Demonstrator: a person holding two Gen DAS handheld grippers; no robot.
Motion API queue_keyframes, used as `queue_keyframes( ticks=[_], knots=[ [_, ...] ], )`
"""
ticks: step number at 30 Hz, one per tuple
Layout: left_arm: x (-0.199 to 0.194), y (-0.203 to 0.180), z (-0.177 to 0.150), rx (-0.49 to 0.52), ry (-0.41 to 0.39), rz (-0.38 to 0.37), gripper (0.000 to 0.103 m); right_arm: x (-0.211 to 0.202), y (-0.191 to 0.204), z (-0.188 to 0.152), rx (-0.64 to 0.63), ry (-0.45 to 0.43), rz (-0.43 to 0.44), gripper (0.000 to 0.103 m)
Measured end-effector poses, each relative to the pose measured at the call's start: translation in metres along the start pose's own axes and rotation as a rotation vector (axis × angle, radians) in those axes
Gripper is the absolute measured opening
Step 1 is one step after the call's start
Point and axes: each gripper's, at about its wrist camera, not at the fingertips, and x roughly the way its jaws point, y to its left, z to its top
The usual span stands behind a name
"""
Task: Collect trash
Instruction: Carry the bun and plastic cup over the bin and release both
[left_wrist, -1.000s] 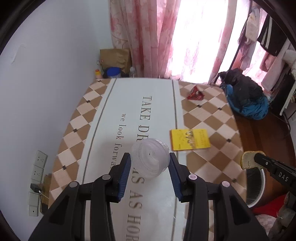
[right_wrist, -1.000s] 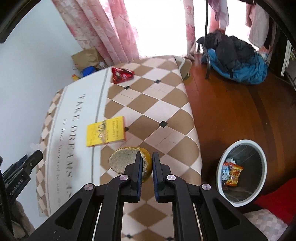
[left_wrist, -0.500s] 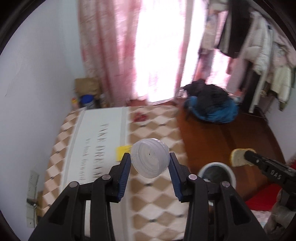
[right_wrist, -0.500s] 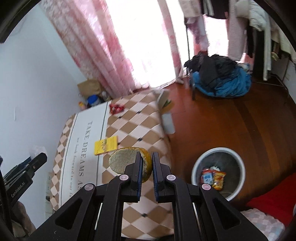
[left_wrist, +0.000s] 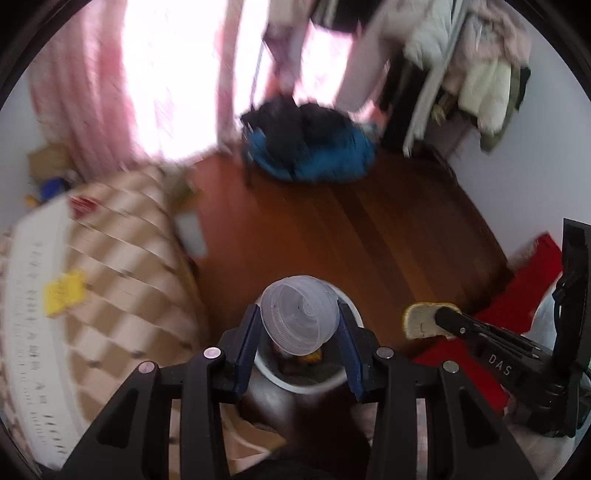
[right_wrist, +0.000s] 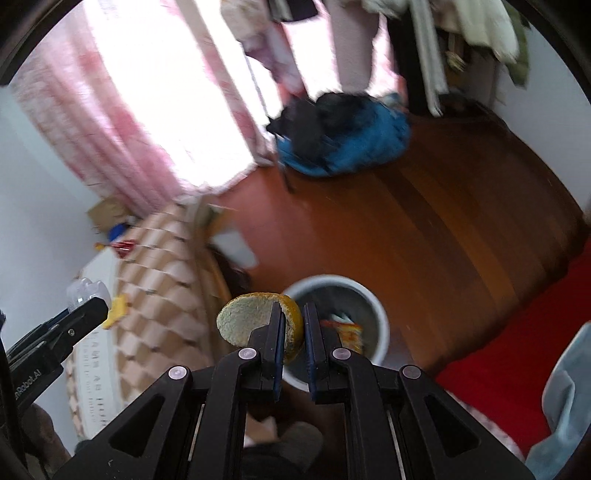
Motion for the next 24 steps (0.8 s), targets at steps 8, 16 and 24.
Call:
queue_keyframes(
  ticks=[8, 16, 24],
  knots=[
    [0.131, -0.009, 0.001, 0.023, 0.263, -0.017, 0.038, 0.11, -0.086, -0.018, 0.088, 0.198, -0.057, 0.01],
    [0.192, 0.001, -0.006, -0.011, 0.39, 0.025, 0.059, 0.209, -0.113, -0.027, 0.102, 0.331, -0.108, 0.011],
    [0.186, 0.022, -0.024, -0.057, 0.391, 0.084, 0.097, 0.245, -0.105, -0.029, 0.066, 0.395, -0.112, 0.073]
  ],
)
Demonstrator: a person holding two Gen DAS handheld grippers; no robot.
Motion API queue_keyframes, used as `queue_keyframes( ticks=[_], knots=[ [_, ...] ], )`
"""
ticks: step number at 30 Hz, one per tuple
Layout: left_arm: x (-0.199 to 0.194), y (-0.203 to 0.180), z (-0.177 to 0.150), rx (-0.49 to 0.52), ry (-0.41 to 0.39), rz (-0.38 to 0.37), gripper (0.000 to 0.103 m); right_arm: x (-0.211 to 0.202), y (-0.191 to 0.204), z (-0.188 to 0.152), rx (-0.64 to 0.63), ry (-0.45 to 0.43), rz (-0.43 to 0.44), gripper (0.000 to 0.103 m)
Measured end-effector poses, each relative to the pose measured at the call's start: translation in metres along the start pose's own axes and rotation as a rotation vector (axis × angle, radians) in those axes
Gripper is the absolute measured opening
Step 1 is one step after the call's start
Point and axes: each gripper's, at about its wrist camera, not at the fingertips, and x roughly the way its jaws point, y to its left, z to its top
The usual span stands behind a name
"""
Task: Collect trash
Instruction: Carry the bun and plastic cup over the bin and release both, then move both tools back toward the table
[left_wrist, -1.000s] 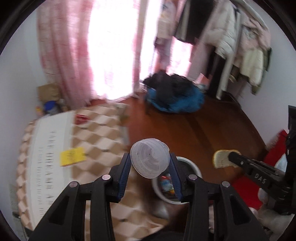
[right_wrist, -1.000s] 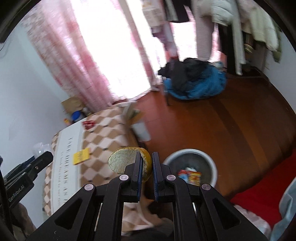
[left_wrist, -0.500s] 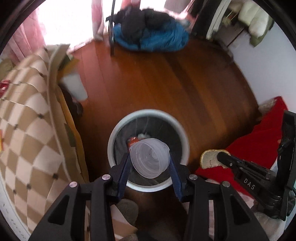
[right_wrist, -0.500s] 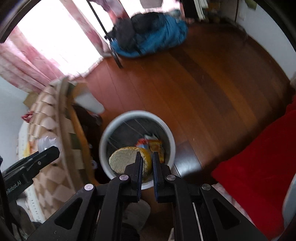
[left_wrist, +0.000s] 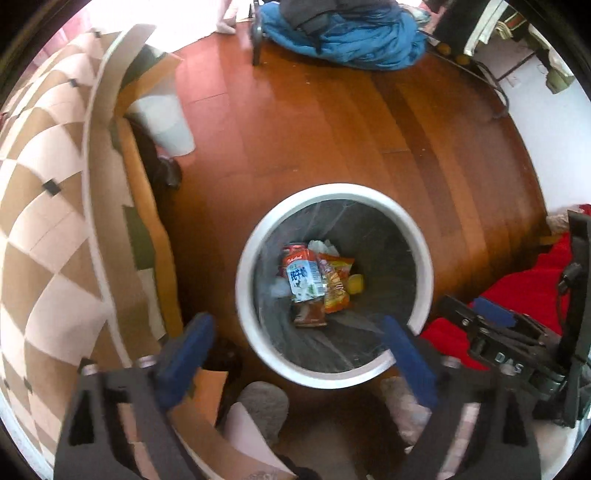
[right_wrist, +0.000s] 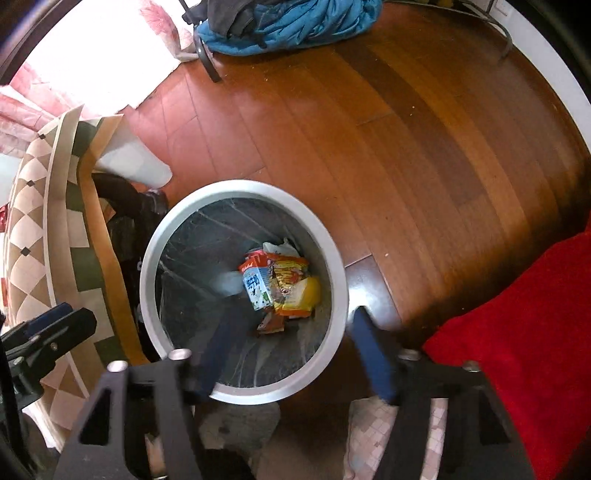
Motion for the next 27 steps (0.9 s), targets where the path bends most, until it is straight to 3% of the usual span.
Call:
queue_keyframes(
  ticks=[2, 4, 9, 16, 27],
  knots=[
    [-0.004, 0.0, -0.004, 0.007, -0.013, 0.034, 0.097, 0.002, 0.0, -0.004, -0.005, 0.019, -0.007, 0.084],
    [-0.003, 0.0, -0.005, 0.017, -0.02, 0.054, 0.097, 0.002, 0.001, -0.008, -0.015, 0.02, -0.019, 0.103],
    [-0.006, -0.002, -0.011, 0.038, -0.035, 0.098, 0.097, -0.008, 0.006, -0.017, -0.025, 0.019, -0.078, 0.103],
    [-0.025, -0.008, -0.017, 0.063, -0.067, 0.103, 0.097, -0.031, 0.012, -0.027, -0.033, 0.0, -0.102, 0.103],
    [-0.089, -0.019, -0.03, 0.092, -0.171, 0.11, 0.097, -0.093, 0.018, -0.043, -0.029, -0.081, -0.107, 0.103]
  ],
)
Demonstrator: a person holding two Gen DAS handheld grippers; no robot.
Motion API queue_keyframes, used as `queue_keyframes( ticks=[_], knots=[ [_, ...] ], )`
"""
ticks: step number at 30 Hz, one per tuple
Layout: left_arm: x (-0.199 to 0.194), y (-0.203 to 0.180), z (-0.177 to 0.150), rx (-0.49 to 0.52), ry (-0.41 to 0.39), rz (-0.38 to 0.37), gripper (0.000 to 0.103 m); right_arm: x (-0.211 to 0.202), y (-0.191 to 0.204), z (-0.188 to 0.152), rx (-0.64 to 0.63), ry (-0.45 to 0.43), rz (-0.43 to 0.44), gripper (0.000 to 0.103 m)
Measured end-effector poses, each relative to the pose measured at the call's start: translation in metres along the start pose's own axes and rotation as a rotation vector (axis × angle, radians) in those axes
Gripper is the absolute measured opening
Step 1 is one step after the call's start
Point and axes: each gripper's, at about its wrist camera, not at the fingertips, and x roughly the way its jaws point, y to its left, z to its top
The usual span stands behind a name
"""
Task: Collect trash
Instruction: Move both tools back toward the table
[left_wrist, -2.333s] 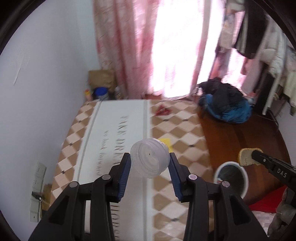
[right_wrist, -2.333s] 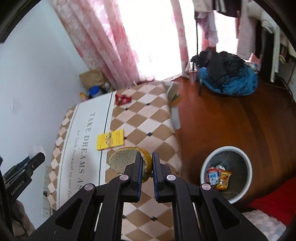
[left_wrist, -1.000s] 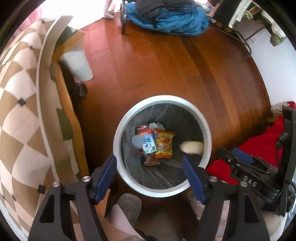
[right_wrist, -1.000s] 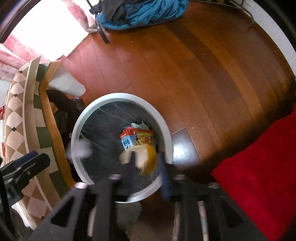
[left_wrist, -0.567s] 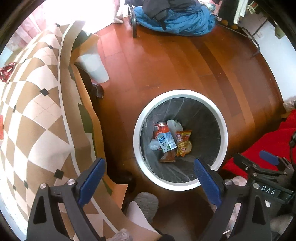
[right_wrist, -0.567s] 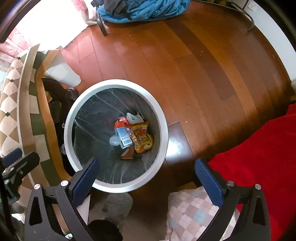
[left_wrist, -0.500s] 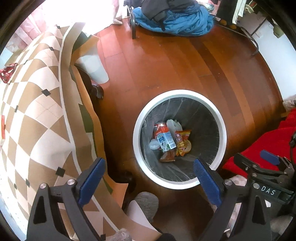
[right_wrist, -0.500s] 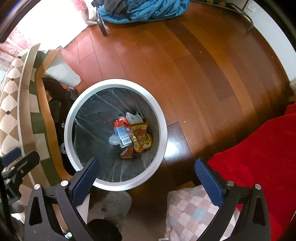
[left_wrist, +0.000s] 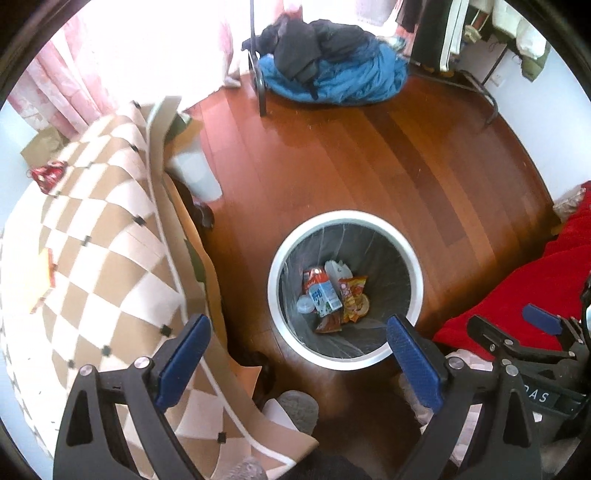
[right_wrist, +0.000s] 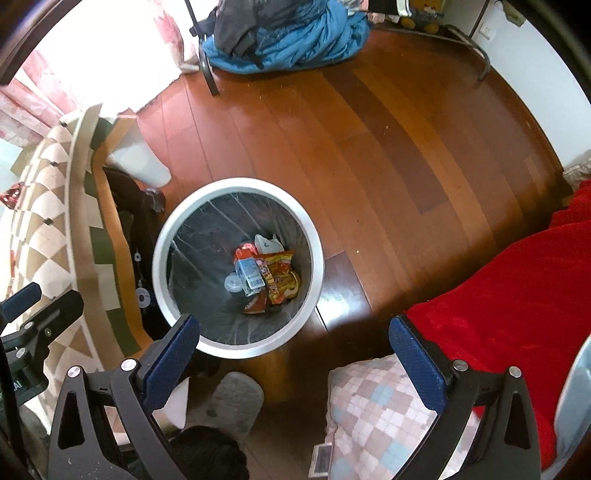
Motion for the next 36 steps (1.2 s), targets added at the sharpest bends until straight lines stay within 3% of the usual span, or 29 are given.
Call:
queue_keyframes(
  ticks=[12, 16, 20, 24, 28, 32, 36],
  knots=[
    [-0.108, 0.028, -0.016, -0.037, -0.182, 0.012, 0.097, -0.116, 0.009, -0.025, 0.047, -0.168, 0.061, 0.103],
    [-0.136, 0.065, -0.023, -0.082, -0.236, 0.023, 0.097, -0.157, 0.031, -0.029, 0.046, -0.238, 0.113, 0.103],
    [-0.146, 0.126, -0.033, -0.118, -0.248, 0.082, 0.097, -0.179, 0.077, -0.026, -0.013, -0.255, 0.182, 0.103],
    [-0.121, 0.192, -0.05, -0.103, -0.183, 0.214, 0.097, -0.163, 0.148, -0.027, -0.114, -0.189, 0.241, 0.103],
    [-0.068, 0.265, -0.065, -0.066, -0.067, 0.298, 0.097, -0.111, 0.231, -0.033, -0.211, -0.082, 0.27, 0.103],
    [-0.021, 0.301, -0.06, 0.075, 0.023, 0.304, 0.096, -0.058, 0.293, -0.032, -0.272, 0.015, 0.28, 0.103],
    [0.01, 0.306, -0.041, 0.259, 0.068, 0.273, 0.096, -0.013, 0.342, -0.016, -0.339, 0.095, 0.246, 0.103]
  ],
)
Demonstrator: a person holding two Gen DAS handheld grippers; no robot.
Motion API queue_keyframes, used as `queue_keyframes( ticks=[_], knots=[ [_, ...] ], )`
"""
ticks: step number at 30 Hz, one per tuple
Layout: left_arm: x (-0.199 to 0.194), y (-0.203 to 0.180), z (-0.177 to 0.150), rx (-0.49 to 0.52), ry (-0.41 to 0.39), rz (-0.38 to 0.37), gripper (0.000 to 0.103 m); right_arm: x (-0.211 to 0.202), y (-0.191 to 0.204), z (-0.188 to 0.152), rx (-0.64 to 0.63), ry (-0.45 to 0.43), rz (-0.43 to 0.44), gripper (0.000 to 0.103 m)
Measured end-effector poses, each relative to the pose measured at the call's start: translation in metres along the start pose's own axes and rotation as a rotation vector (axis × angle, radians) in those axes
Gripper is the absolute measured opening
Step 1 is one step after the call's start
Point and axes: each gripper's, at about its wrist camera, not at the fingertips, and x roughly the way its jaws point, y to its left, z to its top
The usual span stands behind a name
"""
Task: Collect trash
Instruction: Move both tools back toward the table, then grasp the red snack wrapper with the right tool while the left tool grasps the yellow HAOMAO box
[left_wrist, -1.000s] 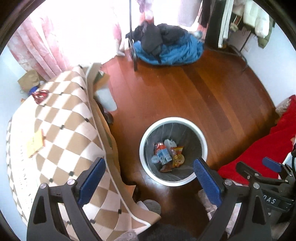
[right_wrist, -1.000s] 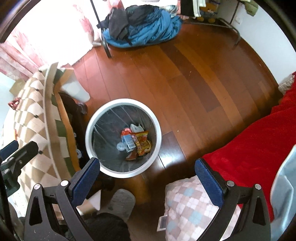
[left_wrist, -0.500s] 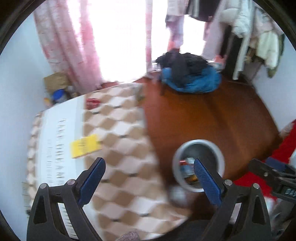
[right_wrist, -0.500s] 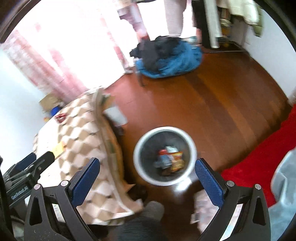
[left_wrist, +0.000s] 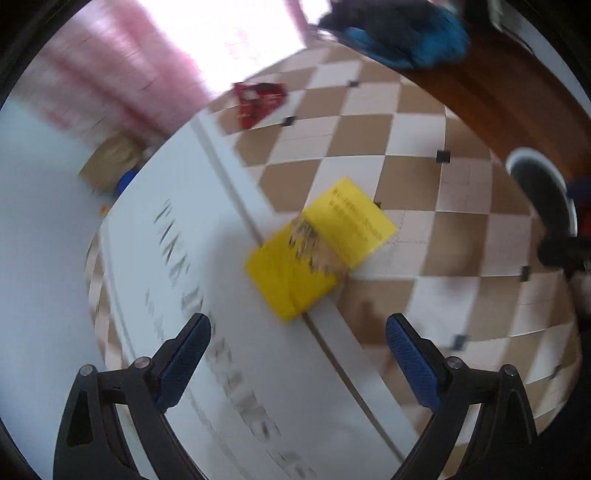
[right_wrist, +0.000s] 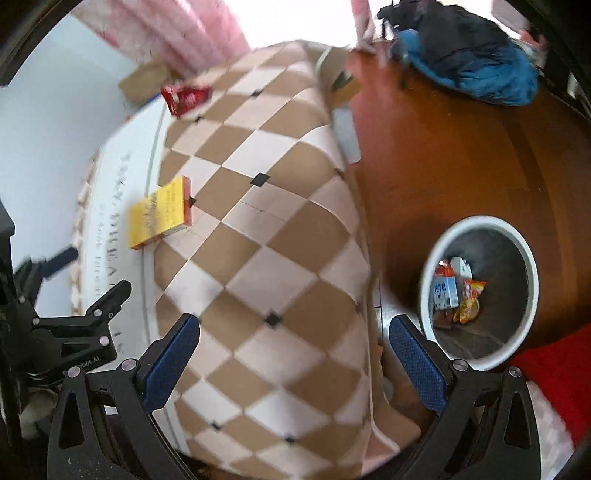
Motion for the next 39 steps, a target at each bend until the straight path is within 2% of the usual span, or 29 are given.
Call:
queue_keyframes(
  ticks=[3, 4, 5, 6, 9, 10, 11, 14, 16, 18, 21, 23, 26, 28, 30, 31, 32, 33, 34, 36, 38, 39],
  knots=[
    [0.018, -0.007, 0.016, 0.157, 0.011, -0.013, 0.096, 0.021, 0.011, 0.027, -0.041, 0.033, -0.05, 0.103],
    [0.025, -0.009, 0.019, 0.196, 0.024, -0.029, 0.098, 0.024, 0.012, 0.038, -0.054, 0.037, -0.07, 0.103],
    [0.028, -0.008, 0.022, 0.224, 0.022, -0.056, 0.095, 0.026, 0.012, 0.046, -0.06, 0.04, -0.083, 0.103],
    [0.029, -0.005, 0.026, 0.236, 0.023, -0.091, 0.095, 0.026, 0.012, 0.053, -0.063, 0.041, -0.092, 0.103],
    [0.033, 0.0, 0.031, 0.244, 0.039, -0.169, 0.083, 0.029, 0.012, 0.073, -0.065, 0.046, -0.106, 0.103],
    [0.032, 0.001, 0.031, 0.249, 0.045, -0.216, 0.068, 0.029, 0.011, 0.078, -0.062, 0.043, -0.105, 0.103],
    [0.031, 0.002, 0.03, 0.246, 0.05, -0.247, 0.068, 0.029, 0.01, 0.083, -0.058, 0.044, -0.104, 0.103],
    [0.03, 0.003, 0.026, 0.222, 0.043, -0.269, 0.067, 0.03, 0.009, 0.094, -0.035, 0.036, -0.095, 0.103],
    [0.03, 0.014, 0.024, 0.111, 0.033, -0.29, 0.066, 0.03, 0.011, 0.099, -0.022, 0.028, -0.087, 0.103],
    [0.03, 0.035, 0.021, -0.037, 0.015, -0.27, 0.061, 0.028, 0.014, 0.102, -0.016, 0.016, -0.08, 0.103],
    [0.034, 0.089, 0.004, -0.409, -0.002, -0.277, 0.061, 0.022, 0.026, 0.108, -0.015, -0.022, -0.056, 0.103],
    [0.039, 0.115, -0.011, -0.571, -0.01, -0.252, 0.061, 0.02, 0.035, 0.117, -0.02, -0.048, -0.036, 0.103],
    [0.05, 0.14, -0.026, -0.714, -0.015, -0.239, 0.061, 0.025, 0.058, 0.139, -0.031, -0.073, 0.003, 0.103],
    [0.055, 0.143, -0.027, -0.729, -0.016, -0.215, 0.061, 0.031, 0.077, 0.159, -0.042, -0.09, 0.032, 0.103],
    [0.064, 0.143, -0.021, -0.702, 0.019, -0.158, 0.061, 0.039, 0.094, 0.178, -0.056, -0.103, 0.04, 0.103],
    [0.069, 0.141, -0.018, -0.679, 0.033, -0.135, 0.064, 0.044, 0.103, 0.187, -0.064, -0.11, 0.038, 0.103],
    [0.065, 0.132, -0.016, -0.672, 0.031, -0.114, 0.071, 0.047, 0.109, 0.195, -0.07, -0.116, 0.036, 0.101],
    [0.066, 0.136, -0.018, -0.674, 0.028, -0.091, 0.072, 0.052, 0.118, 0.205, -0.083, -0.124, 0.034, 0.097],
    [0.067, 0.139, -0.019, -0.685, 0.022, -0.094, 0.07, 0.057, 0.124, 0.212, -0.092, -0.127, 0.033, 0.094],
    [0.064, 0.143, -0.019, -0.728, 0.006, -0.091, 0.054, 0.065, 0.135, 0.224, -0.105, -0.131, 0.023, 0.093],
    [0.063, 0.156, -0.022, -0.75, -0.002, -0.083, 0.052, 0.074, 0.144, 0.232, -0.117, -0.134, 0.02, 0.089],
    [0.063, 0.16, -0.019, -0.75, -0.008, -0.078, 0.053, 0.081, 0.149, 0.236, -0.126, -0.129, 0.009, 0.079]
  ],
)
